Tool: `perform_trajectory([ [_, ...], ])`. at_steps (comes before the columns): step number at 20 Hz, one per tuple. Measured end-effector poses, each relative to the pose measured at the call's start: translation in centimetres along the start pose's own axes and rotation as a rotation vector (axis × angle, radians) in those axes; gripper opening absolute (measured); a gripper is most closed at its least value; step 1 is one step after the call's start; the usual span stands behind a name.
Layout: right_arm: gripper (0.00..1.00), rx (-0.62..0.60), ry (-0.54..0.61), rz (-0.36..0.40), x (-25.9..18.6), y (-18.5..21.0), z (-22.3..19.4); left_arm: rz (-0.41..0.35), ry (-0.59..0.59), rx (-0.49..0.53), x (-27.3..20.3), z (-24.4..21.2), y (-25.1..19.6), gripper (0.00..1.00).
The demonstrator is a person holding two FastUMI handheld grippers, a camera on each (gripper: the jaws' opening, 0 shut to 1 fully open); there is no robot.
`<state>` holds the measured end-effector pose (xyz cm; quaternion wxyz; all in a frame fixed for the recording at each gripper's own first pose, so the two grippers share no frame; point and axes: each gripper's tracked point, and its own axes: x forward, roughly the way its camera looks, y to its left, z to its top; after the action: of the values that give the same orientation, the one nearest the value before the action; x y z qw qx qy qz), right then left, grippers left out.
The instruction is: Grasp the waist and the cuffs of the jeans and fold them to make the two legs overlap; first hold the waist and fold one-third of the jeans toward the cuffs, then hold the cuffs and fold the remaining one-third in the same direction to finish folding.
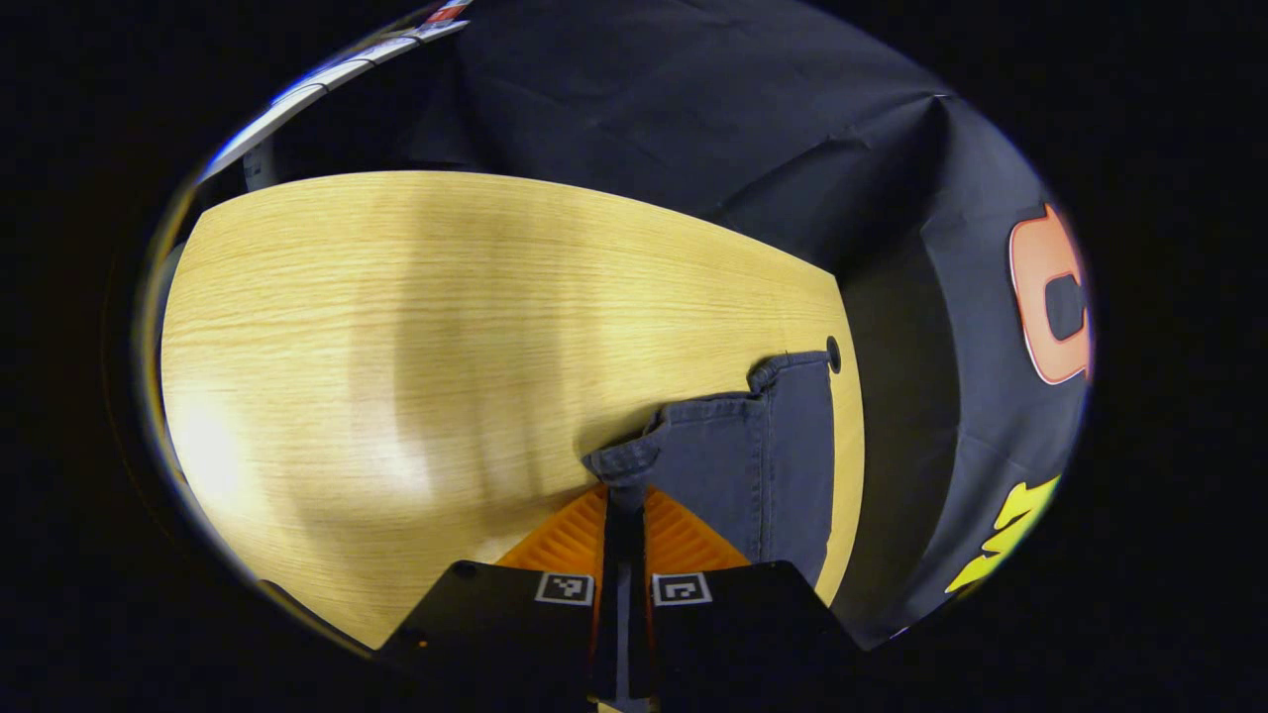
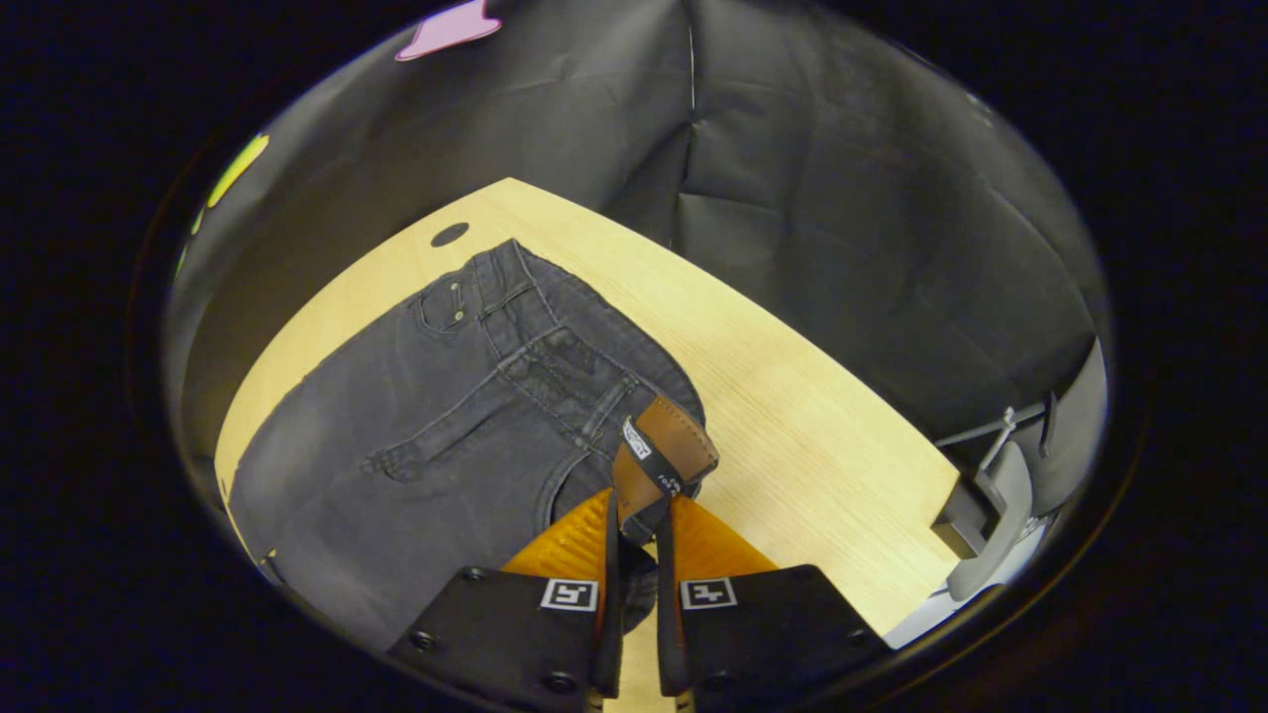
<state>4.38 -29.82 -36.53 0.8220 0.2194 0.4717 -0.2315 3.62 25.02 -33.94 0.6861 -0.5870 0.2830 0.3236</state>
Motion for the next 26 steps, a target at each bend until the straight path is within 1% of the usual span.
perform_trajectory([
  [1, 0.16, 0.036, 0.011, 0.03, -0.5, 0.1, 0.3, -0.006, 0.006, -0.004, -0.4, -0.1, -0.2, 0.07],
  [2, 0.12, 0.078, 0.015, 0.067, -1.1, 0.4, 0.8, -0.003, 0.012, -0.005, -1.0, -0.2, -0.3, 0.06],
  [4, 0.05, 0.131, 0.03, 0.144, -3.6, 1.1, 1.5, 0.027, 0.045, -0.02, -2.5, -0.9, -0.2, 0.05],
  [5, 0.08, 0.15, 0.035, 0.181, -4.8, 1.7, 2.2, 0.006, 0.053, -0.051, -3.4, -1.0, -1.2, 0.05],
  [6, 0.08, 0.168, 0.045, 0.216, -6.1, 2.5, 2.6, -0.01, 0.055, -0.084, -4.3, -0.8, -2.1, 0.05],
  [7, 0.05, 0.189, 0.053, 0.249, -7.3, 3.3, 3.3, -0.022, 0.058, -0.116, -5.1, -0.5, -3.0, 0.05],
  [8, 0.08, 0.207, 0.061, 0.28, -8.4, 4.2, 4.1, -0.031, 0.058, -0.147, -5.8, -0.1, -3.9, 0.05],
  [9, 0.08, 0.224, 0.067, 0.307, -9.2, 5.0, 5.0, -0.037, 0.069, -0.174, -6.3, 0.4, -4.8, 0.05],
  [11, 0.08, 0.267, 0.091, 0.349, -10.3, 6.5, 6.5, -0.031, 0.103, -0.215, -7.0, 0.9, -6.0, 0.05],
  [13, 0.08, 0.32, 0.124, 0.383, -11.3, 7.9, 8.7, -0.025, 0.123, -0.241, -6.7, 1.7, -7.6, 0.05],
  [16, 0.08, 0.38, 0.178, 0.424, -10.8, 10.5, 12.3, -0.025, 0.14, -0.298, -4.7, 3.1, -11.3, 0.05],
  [17, 0.12, 0.393, 0.193, 0.429, -10.1, 11.1, 13.2, -0.018, 0.143, -0.302, -4.0, 3.7, -12.3, 0.05],
  [18, 0.08, 0.414, 0.21, 0.435, -9.5, 11.5, 14.0, -0.012, 0.143, -0.3, -3.0, 4.2, -13.4, 0.05],
  [21, 0.08, 0.481, 0.256, 0.447, -6.8, 14.1, 16.8, 0.016, 0.147, -0.317, -0.2, 5.3, -16.4, 0.05],
  [24, 0.08, 0.479, 0.277, 0.438, -3.8, 16.7, 18.5, 0.048, 0.147, -0.29, 3.5, 5.7, -18.9, 0.05],
  [25, 0.12, 0.465, 0.277, 0.432, -2.9, 17.3, 18.9, 0.053, 0.15, -0.278, 4.8, 5.7, -19.6, 0.05],
  [26, 0.08, 0.445, 0.277, 0.425, -2.0, 18.1, 19.2, 0.057, 0.152, -0.258, 6.1, 5.5, -20.4, 0.05],
])
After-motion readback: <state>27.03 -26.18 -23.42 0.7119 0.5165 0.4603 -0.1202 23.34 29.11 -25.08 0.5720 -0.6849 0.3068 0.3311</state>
